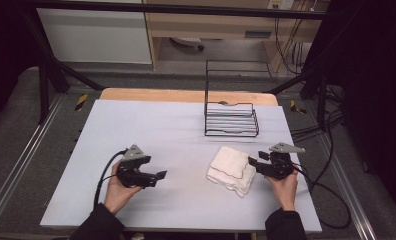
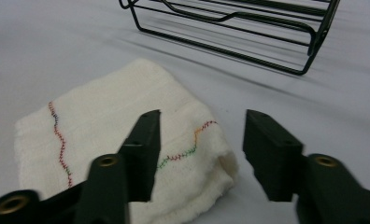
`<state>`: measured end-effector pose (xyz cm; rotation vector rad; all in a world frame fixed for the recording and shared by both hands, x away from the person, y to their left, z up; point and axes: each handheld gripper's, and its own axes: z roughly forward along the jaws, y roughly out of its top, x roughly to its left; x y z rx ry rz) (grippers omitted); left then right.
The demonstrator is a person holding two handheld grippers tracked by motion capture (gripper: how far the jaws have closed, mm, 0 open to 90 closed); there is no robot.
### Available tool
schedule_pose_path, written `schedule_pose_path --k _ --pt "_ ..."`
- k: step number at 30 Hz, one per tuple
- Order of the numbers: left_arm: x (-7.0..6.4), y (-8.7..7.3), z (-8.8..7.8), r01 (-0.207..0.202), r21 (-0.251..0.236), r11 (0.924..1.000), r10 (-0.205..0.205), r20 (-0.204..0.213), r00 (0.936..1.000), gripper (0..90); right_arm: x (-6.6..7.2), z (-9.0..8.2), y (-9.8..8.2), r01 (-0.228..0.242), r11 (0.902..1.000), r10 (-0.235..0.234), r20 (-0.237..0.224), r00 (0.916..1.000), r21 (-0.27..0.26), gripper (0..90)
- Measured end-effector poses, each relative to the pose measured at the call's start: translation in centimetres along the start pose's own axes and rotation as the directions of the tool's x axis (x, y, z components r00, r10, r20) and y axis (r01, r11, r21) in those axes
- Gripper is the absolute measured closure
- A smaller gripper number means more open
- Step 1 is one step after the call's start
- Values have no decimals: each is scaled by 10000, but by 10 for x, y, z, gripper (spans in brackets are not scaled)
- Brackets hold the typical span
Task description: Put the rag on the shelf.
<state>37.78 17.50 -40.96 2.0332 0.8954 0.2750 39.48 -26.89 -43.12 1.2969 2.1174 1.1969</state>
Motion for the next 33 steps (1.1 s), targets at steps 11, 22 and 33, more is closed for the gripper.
schedule_pose_path --k 11,22,33 --pt "-47 36 88 220 910 9956 -262 458 9986 345 17 -20 -20 101 9997 -104 -157 9998 -202 177" --pt "-71 48 132 21 1420 9899 -111 626 9980 551 25 -22 -28 -86 9999 83 -213 9997 -101 126" --pt "-77 45 136 203 1632 9864 -308 622 9976 825 26 -19 -29 -98 9999 99 -165 9998 86 102"
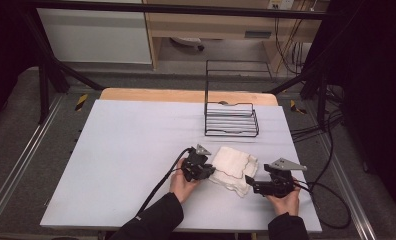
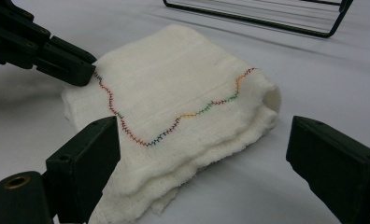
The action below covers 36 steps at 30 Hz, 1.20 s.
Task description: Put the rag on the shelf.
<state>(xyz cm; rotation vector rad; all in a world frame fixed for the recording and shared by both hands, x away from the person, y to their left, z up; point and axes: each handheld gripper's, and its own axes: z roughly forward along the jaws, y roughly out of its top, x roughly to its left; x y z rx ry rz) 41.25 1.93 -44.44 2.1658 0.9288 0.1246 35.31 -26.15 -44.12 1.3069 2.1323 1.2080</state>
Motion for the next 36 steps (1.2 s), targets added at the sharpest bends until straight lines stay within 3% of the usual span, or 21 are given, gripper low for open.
schedule_pose_path --k 5,13,17,19,20,21,25,27,32,34,36 --pt "-7 -5 -8 -213 -128 9997 211 -159 9997 855 1 1 0 23 9998 -23 -11 10000 176 100" --pt "-21 -23 -25 -275 -164 9995 275 13 9996 857 1 2 -1 -24 9997 26 -81 10000 247 100" --pt "-20 -25 -27 -408 -204 9990 409 60 9991 833 1 2 -1 -11 9997 14 -100 9999 255 98" --pt "-18 -22 -29 -457 -332 9984 457 -20 9990 740 1 2 0 -90 9997 94 -151 9998 215 96" --pt "-16 -20 -30 -551 -369 9978 546 -135 9984 624 0 2 0 -72 9998 75 -162 9998 187 91" --pt "-13 -17 -32 -655 -412 9970 644 -268 9976 624 0 2 0 -72 9998 75 -162 9998 187 91" --pt "1 0 -36 -675 -642 9957 643 -495 9967 454 0 3 0 -71 9998 76 -226 9997 207 77" --pt "8 10 -34 -633 -569 9964 610 -404 9973 387 0 3 0 -90 9998 95 -252 9996 191 73" --pt "17 28 -18 -734 -462 9962 701 -699 9951 260 0 3 1 -66 9997 71 -244 9997 215 49" --pt "20 33 -12 -588 -498 9970 563 -509 9971 247 0 2 1 -66 9997 72 -273 9996 220 42" --pt "23 35 -7 -566 -468 9973 536 -623 9966 237 0 2 1 -56 9997 62 -304 9995 219 39"
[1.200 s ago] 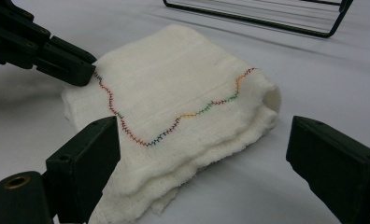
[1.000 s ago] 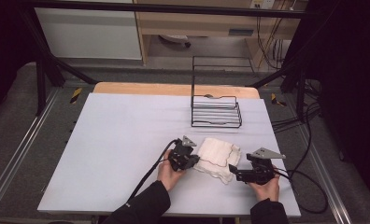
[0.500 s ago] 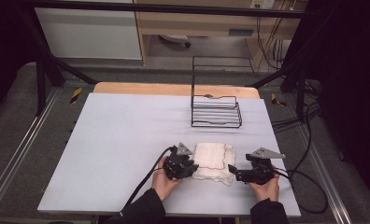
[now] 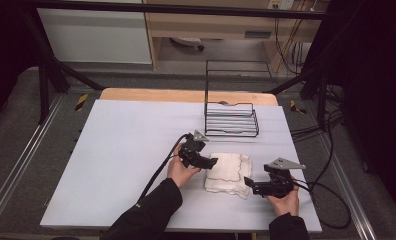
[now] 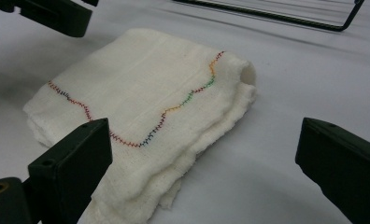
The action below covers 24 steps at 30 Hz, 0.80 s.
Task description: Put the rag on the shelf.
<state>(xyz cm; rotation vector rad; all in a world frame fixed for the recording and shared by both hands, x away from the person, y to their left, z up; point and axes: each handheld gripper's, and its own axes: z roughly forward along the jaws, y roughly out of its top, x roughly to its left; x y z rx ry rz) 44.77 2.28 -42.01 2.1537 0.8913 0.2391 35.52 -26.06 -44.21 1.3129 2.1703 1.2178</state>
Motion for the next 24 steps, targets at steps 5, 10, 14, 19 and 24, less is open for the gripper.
schedule_pose_path --k 5,10,14,19,24 --pt "6 2 11 -61 -3 10000 61 8 10000 271 0 1 0 126 9999 -126 -31 9999 73 32" --pt "10 6 24 -52 227 9997 51 35 10000 396 0 0 0 64 9999 -63 -55 10000 95 32" --pt "15 6 33 182 378 9991 -181 -23 9998 466 0 0 0 70 9999 -69 -52 10000 85 32" --pt "19 5 37 529 500 9974 -546 344 9979 519 0 1 0 98 9999 -97 -70 9999 141 33" --pt "18 4 38 597 572 9966 -631 582 9963 573 0 1 0 77 9999 -76 -72 9999 132 34"
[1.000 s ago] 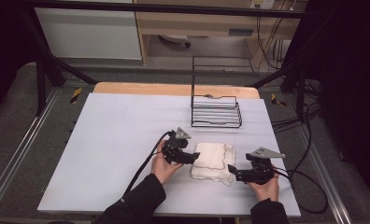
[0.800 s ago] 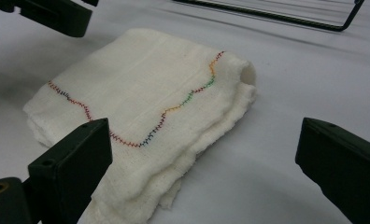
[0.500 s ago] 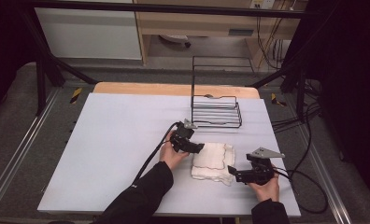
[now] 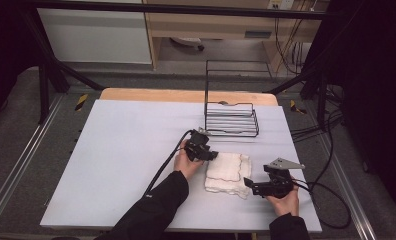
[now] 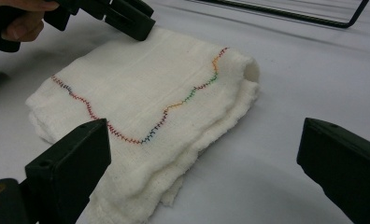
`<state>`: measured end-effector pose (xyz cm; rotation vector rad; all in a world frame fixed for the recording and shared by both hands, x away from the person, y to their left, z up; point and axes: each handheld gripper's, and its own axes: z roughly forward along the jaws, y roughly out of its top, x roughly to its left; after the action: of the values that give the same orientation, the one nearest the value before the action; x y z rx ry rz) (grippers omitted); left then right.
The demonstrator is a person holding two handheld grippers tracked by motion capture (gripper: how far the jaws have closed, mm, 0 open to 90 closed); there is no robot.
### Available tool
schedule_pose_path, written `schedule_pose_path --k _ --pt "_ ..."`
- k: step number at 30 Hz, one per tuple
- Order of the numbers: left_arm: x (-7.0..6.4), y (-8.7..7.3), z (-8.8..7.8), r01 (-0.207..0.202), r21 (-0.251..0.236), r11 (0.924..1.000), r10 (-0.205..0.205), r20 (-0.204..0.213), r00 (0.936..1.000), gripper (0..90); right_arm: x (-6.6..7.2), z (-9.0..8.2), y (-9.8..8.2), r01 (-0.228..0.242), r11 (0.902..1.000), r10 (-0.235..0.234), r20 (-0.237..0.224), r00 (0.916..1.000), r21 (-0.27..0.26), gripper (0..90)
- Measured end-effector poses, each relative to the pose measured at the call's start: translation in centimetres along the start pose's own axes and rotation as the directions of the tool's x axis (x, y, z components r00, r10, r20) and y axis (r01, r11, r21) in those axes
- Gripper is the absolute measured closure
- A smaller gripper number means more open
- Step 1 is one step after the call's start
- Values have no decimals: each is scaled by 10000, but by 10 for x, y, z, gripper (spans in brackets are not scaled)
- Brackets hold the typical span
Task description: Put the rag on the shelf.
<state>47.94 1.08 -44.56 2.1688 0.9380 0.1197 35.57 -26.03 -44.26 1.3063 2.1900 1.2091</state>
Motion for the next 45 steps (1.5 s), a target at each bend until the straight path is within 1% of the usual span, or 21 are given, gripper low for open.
schedule_pose_path --k 4,5,10,12,14,17,19,22,27,30,32,34,35,39,42,43,44,45 --pt "-4 -1 0 -126 66 9999 125 97 9999 651 0 0 0 -8 10000 8 4 10000 9 34" --pt "-5 -1 1 -92 81 9999 91 115 9999 674 0 0 0 -28 10000 28 -2 10000 17 33" --pt "-7 -1 1 92 200 9998 -95 152 9998 711 -1 1 1 -44 10000 44 -13 10000 82 33" --pt "-7 -1 1 98 250 9996 -103 212 9997 741 -1 1 1 -40 9999 40 -6 10000 114 33" --pt "-9 -1 0 44 254 9997 -49 193 9998 766 -2 2 2 -17 10000 17 5 10000 91 34" --pt "-11 -1 1 -92 242 9997 91 38 10000 782 -5 3 5 -30 9999 30 24 10000 96 38" --pt "-12 -1 0 -298 233 9993 300 -79 9995 786 -8 4 9 -43 10000 42 51 10000 79 46" --pt "-13 -2 1 -439 165 9989 440 -42 9990 787 -12 9 15 -66 10000 66 122 9999 0 67" --pt "-15 -3 2 -521 103 9986 523 -134 9985 787 -18 21 24 -105 9998 101 227 9997 169 136" --pt "-15 -3 2 -490 96 9988 491 -122 9987 786 -22 32 29 -114 9998 110 222 9997 151 193" --pt "-14 -3 2 -498 80 9987 499 -108 9987 786 -24 39 33 -316 9992 310 265 9992 224 224" --pt "-14 -3 2 -543 77 9985 544 -70 9985 786 -25 44 34 -333 9991 326 280 9991 269 267" --pt "-13 -4 2 -519 42 9986 519 -34 9986 786 -25 46 35 -408 9987 400 249 9989 307 291" --pt "-12 -5 2 -524 -50 9986 524 11 9986 786 -26 51 34 -328 9985 320 191 9993 440 361" --pt "-13 -4 2 -685 -38 9976 684 -54 9976 786 -26 53 34 -279 9981 274 103 9996 543 424" --pt "-13 -5 2 -707 -6 9975 707 -44 9975 786 -26 53 34 -199 9982 194 96 9998 568 446" --pt "-13 -5 2 -707 -6 9975 707 -35 9975 786 -25 53 33 -293 9975 290 54 9996 640 473" --pt "-13 -5 2 -642 -44 9979 642 -23 9979 785 -26 54 33 -209 9971 207 33 9998 736 496"
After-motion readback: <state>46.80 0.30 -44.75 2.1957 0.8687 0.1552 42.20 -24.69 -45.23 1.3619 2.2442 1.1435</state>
